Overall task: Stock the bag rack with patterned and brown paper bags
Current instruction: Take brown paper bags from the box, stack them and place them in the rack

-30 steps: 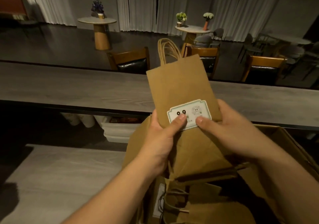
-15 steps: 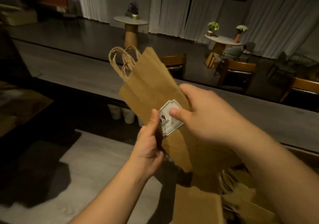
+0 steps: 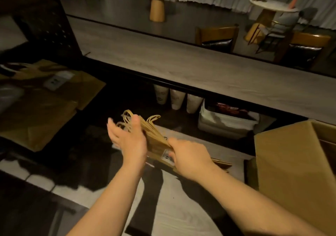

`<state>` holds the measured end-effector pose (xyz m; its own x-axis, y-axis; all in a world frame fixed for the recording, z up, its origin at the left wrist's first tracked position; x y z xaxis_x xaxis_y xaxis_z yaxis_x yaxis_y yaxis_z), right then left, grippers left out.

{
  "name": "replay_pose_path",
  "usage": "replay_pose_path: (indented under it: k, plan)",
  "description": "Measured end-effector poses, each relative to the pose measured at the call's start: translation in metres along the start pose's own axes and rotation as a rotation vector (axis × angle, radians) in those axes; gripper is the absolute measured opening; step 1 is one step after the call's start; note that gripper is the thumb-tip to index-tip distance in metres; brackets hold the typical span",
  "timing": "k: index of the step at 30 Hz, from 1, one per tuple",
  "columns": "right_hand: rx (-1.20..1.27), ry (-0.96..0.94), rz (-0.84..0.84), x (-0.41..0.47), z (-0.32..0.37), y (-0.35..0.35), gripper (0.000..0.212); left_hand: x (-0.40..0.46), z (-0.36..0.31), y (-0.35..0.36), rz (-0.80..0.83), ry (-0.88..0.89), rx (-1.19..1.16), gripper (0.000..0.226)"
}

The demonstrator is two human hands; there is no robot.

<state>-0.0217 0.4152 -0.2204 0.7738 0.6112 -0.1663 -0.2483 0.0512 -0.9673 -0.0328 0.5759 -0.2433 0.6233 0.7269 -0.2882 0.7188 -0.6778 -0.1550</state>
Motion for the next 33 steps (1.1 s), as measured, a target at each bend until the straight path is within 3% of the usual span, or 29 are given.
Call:
replay_pose_path:
  k: [1, 3, 5, 7, 10, 14, 17, 20, 22, 24, 27, 31, 33]
  plan:
    - [-0.003, 0.010, 0.043, 0.002, 0.002, 0.018, 0.027, 0.010, 0.008, -0.005, 0.091, 0.250, 0.205, 0.101]
    - [0.013, 0.015, 0.132, 0.003, 0.005, 0.049, 0.028, 0.027, 0.026, -0.007, 0.537, 0.635, 0.649, 0.115]
    - [0.057, -0.027, 0.176, 0.000, 0.008, 0.071, 0.031, 0.039, 0.044, -0.011, 0.885, 0.845, 1.241, 0.101]
    - [0.119, -0.026, 0.152, -0.003, 0.009, 0.079, 0.032, 0.052, 0.056, -0.016, 0.966, 0.915, 1.478, 0.070]
    - [0.106, 0.082, 0.093, -0.018, -0.010, 0.079, 0.038, 0.072, 0.062, -0.020, 0.914, 0.880, 1.341, 0.056]
    - [0.119, 0.396, 0.040, -0.061, -0.050, 0.087, 0.056, 0.093, 0.076, -0.035, 0.769, 0.940, 1.169, 0.043]
    - [0.529, 0.574, -0.178, -0.081, -0.057, 0.104, 0.056, 0.096, 0.085, -0.040, 0.807, 0.841, 0.972, 0.050]
    - [1.000, 0.647, -0.242, -0.076, -0.046, 0.123, 0.083, 0.084, 0.085, -0.036, 0.863, 0.807, 0.852, 0.065]
    - [1.091, 0.628, -0.262, -0.068, -0.040, 0.134, 0.096, 0.080, 0.087, -0.038, 0.888, 0.777, 0.801, 0.076]
    - [1.187, 0.657, -0.344, -0.062, -0.040, 0.141, 0.099, 0.085, 0.094, -0.045, 0.831, 0.646, 0.710, 0.085]
    - [1.335, 0.679, -0.329, -0.053, -0.041, 0.150, 0.110, 0.092, 0.108, -0.048, 0.777, 0.432, 0.623, 0.094]
    - [1.310, 0.718, -0.416, -0.049, -0.042, 0.150, 0.068, 0.081, 0.112, -0.044, 0.787, 0.374, 0.592, 0.096]
    - [1.335, 0.703, -0.378, -0.048, -0.043, 0.153, 0.065, 0.080, 0.112, -0.046, 0.770, 0.378, 0.607, 0.085]
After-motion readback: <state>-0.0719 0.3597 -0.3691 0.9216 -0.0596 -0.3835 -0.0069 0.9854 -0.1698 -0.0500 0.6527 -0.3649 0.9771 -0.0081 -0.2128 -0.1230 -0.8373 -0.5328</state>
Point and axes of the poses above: each hand's wrist, its own x-axis towards the middle knuckle, its own y-axis out of the palm, z = x × y, the point moved 2 cm from there along x, towards the middle knuckle, and after that the axes turned 8 degrees about -y, right-handed, at the moved point
